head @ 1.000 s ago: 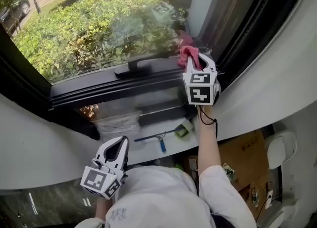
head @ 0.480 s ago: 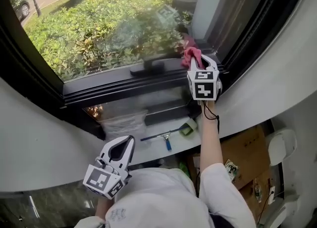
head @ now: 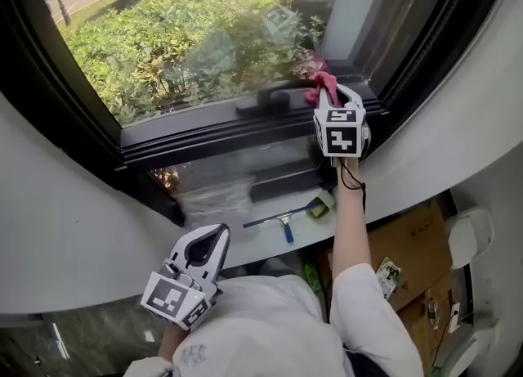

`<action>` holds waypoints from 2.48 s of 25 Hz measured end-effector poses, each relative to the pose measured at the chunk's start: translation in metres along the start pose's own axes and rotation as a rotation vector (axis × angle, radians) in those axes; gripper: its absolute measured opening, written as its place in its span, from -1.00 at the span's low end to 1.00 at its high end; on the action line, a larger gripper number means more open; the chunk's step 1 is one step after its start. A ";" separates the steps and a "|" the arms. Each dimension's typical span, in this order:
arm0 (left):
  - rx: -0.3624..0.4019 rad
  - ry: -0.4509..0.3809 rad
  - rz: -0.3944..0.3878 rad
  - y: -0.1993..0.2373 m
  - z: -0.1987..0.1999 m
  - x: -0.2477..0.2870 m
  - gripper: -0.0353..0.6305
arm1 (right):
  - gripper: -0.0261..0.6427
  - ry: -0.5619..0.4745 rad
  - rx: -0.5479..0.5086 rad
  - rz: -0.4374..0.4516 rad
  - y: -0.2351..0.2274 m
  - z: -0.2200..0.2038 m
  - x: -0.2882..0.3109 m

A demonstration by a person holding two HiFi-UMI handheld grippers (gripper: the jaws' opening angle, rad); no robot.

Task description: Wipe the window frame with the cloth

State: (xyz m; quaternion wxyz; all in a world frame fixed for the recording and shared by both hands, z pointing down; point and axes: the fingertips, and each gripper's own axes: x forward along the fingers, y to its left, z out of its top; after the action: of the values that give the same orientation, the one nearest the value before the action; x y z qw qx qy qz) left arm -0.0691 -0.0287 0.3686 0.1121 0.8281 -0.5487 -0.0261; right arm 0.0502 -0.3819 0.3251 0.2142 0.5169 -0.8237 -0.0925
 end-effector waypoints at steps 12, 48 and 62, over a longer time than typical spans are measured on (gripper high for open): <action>-0.001 -0.022 0.010 0.004 -0.002 -0.021 -0.87 | -0.73 -0.005 0.001 0.004 0.018 0.008 -0.002; -0.001 -0.018 0.039 0.022 0.000 -0.010 -0.87 | -0.74 0.014 0.112 -0.157 0.041 0.016 -0.014; 0.005 -0.051 0.078 0.028 0.011 0.007 -0.87 | -0.74 -0.060 0.120 -0.050 0.043 0.018 -0.017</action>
State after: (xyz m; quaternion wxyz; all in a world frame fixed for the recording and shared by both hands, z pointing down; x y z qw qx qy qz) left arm -0.0934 -0.0471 0.3639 0.0969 0.8054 -0.5833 -0.0415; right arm 0.0137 -0.3492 0.3208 0.1557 0.5460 -0.8207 -0.0635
